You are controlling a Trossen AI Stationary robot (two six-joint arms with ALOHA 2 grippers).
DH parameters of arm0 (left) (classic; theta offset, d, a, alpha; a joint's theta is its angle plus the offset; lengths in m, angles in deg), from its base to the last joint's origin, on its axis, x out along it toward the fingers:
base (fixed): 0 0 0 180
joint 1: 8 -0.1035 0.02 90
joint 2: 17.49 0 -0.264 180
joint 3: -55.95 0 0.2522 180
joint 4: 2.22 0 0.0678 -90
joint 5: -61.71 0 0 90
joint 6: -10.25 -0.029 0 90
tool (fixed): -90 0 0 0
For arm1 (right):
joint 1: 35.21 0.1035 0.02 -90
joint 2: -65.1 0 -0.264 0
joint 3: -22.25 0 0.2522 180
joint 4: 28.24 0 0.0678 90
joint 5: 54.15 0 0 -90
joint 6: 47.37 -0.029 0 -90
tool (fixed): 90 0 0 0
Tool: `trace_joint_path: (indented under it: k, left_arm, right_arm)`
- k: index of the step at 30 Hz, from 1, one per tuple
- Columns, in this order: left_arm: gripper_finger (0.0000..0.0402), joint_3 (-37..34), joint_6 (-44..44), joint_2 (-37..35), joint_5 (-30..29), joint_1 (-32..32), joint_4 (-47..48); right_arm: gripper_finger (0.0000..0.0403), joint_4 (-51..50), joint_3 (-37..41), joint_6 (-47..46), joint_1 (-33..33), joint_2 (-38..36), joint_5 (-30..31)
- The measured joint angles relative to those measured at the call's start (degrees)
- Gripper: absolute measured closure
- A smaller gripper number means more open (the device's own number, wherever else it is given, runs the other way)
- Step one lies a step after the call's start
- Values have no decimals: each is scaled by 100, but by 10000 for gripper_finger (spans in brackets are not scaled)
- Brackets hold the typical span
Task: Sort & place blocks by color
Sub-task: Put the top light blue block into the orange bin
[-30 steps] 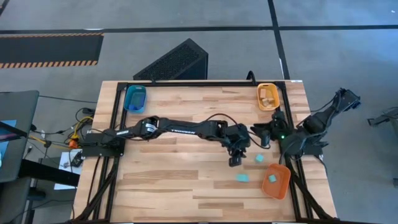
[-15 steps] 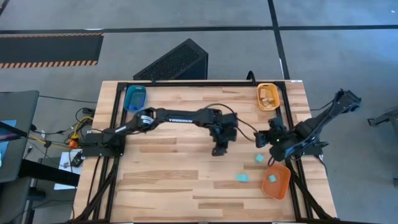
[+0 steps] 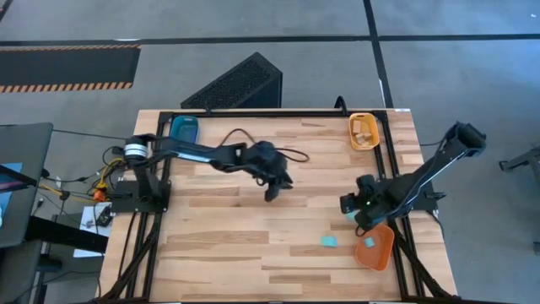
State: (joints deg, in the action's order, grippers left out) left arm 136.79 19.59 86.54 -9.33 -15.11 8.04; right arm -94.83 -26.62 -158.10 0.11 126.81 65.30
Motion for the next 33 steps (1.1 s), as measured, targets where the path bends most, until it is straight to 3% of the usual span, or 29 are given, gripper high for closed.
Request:
trace_joint_path:
  k: [6, 13, 22, 33]
  left_arm:
    - [309, -914, 556, -430, -317, -1, -1041]
    - [264, -1116, 835, -396, -342, 67, -1618]
    - [209, -1116, 878, -389, -436, 189, -1667]
    - [203, -928, 1134, -387, -821, 262, -1918]
  right_arm:
    - [186, 228, 3, 542, -238, 341, -878]
    - [153, 750, 3, 1220, -399, 655, -1745]
    - [153, 1132, -31, 1244, -253, 975, -1976]
    - [153, 1254, -21, 1241, -75, 987, -2002]
